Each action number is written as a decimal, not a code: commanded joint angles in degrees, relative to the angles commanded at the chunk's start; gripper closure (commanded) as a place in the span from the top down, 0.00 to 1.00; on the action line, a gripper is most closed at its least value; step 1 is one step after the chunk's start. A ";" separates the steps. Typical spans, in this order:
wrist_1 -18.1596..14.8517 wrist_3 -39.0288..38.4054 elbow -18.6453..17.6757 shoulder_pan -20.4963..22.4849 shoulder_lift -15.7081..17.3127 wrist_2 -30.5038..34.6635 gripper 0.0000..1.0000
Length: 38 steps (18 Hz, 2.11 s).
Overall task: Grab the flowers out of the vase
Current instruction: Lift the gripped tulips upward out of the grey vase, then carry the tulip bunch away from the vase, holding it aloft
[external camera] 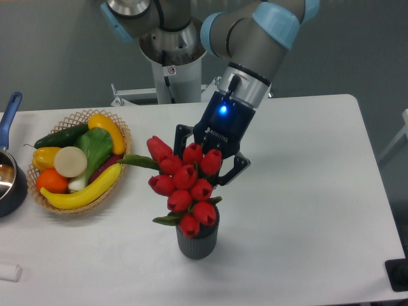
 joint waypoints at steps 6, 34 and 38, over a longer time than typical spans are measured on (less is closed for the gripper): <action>0.00 -3.60 2.90 0.26 1.76 0.00 0.47; 0.00 4.65 0.97 22.15 -0.97 -3.43 0.47; 0.00 4.65 0.62 21.80 -1.67 -3.17 0.47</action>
